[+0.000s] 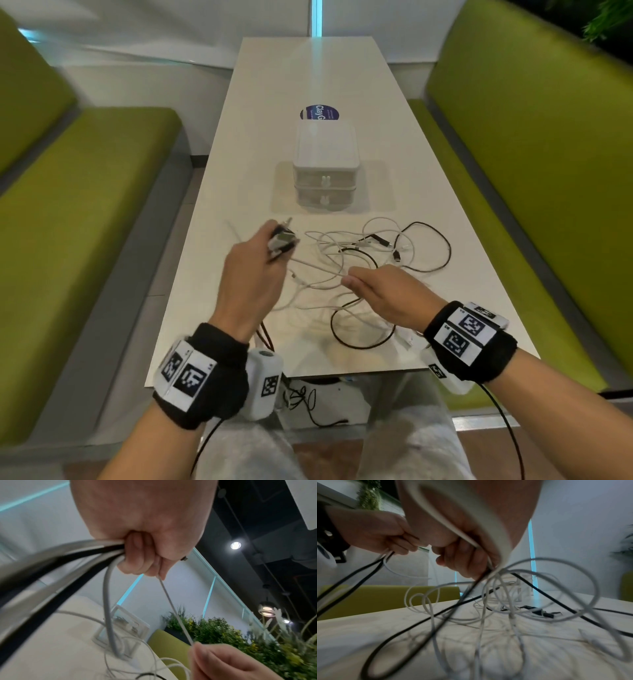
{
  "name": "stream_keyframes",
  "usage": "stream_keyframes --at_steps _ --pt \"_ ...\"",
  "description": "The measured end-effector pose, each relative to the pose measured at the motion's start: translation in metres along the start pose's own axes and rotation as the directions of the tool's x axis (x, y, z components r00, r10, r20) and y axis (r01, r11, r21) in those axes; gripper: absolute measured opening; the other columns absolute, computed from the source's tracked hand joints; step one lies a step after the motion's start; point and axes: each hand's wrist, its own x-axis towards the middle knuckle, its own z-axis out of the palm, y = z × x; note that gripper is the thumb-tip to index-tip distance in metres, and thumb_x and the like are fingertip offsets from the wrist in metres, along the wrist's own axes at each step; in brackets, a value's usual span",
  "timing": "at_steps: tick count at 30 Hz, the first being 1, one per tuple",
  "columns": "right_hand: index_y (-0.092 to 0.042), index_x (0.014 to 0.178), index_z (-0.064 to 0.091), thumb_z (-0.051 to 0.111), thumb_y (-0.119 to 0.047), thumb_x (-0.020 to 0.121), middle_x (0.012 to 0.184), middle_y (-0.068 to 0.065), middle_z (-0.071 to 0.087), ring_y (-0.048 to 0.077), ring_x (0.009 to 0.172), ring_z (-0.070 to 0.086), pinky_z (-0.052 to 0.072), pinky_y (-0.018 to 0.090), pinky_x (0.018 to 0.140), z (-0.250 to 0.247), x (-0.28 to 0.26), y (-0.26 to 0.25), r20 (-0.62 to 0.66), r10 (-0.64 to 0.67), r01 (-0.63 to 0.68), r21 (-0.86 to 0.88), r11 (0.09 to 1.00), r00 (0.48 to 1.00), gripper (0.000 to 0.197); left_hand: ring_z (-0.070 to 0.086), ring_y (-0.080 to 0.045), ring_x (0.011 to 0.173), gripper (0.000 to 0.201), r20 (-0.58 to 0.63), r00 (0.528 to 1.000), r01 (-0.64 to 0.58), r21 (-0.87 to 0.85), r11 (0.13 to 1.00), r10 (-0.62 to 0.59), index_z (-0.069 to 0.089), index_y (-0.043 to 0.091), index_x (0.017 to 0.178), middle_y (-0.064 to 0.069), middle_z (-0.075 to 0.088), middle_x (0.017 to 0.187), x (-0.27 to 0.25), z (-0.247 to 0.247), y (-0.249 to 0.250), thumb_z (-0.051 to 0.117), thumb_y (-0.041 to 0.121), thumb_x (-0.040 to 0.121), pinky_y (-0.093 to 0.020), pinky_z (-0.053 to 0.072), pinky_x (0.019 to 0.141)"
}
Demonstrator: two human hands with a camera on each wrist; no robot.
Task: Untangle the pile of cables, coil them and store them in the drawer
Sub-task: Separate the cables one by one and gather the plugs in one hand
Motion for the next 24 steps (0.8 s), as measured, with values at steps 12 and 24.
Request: stream_keyframes --at_steps 12,24 --pt "-0.019 0.086 0.053 0.028 -0.046 0.102 0.067 -0.004 0.057 0.015 0.063 0.051 0.042 0.036 0.063 0.0 0.002 -0.007 -0.037 0.008 -0.006 0.062 0.998 0.999 0.04 0.063 -0.011 0.089 0.037 0.144 0.98 -0.156 0.154 0.976 0.135 0.065 0.021 0.111 0.006 0.071 0.102 -0.017 0.02 0.018 0.065 -0.001 0.082 -0.018 0.043 0.077" --pt "-0.017 0.095 0.048 0.022 -0.05 0.1 0.071 -0.001 0.058 0.016 0.061 0.048 0.029 0.03 0.055 0.003 -0.006 -0.007 -0.073 -0.119 0.117 -0.033 0.993 0.99 0.042 0.055 -0.014 0.07 0.019 0.304 0.95 -0.072 0.011 0.997 0.065 0.047 0.034 0.089 0.014 0.06 0.073 -0.013 0.033 0.016 0.064 0.025 0.092 -0.018 0.037 0.058"
